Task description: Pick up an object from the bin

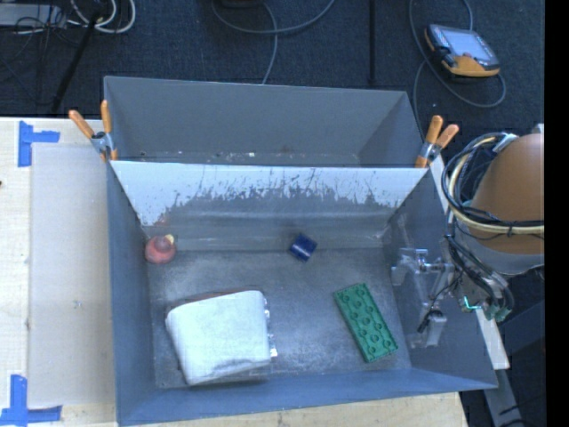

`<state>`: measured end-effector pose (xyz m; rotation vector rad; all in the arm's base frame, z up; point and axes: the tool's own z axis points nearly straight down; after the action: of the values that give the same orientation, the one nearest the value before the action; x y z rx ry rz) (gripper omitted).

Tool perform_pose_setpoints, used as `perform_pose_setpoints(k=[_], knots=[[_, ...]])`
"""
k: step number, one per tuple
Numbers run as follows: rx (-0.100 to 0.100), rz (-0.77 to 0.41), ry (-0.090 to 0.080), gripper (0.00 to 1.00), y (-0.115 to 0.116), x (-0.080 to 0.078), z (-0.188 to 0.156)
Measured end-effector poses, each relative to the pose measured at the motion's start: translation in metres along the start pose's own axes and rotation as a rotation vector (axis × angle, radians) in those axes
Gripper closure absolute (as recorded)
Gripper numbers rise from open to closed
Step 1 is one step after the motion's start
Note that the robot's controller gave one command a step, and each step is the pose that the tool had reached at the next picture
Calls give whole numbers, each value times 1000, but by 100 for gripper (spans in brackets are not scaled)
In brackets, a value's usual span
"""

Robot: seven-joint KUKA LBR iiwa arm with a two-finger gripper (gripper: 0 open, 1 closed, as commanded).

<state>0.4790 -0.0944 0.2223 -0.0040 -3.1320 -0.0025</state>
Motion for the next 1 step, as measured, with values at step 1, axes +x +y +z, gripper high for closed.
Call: perform_pose_setpoints(k=[1], knots=[[0,-253,-3,0,42,-31,156]])
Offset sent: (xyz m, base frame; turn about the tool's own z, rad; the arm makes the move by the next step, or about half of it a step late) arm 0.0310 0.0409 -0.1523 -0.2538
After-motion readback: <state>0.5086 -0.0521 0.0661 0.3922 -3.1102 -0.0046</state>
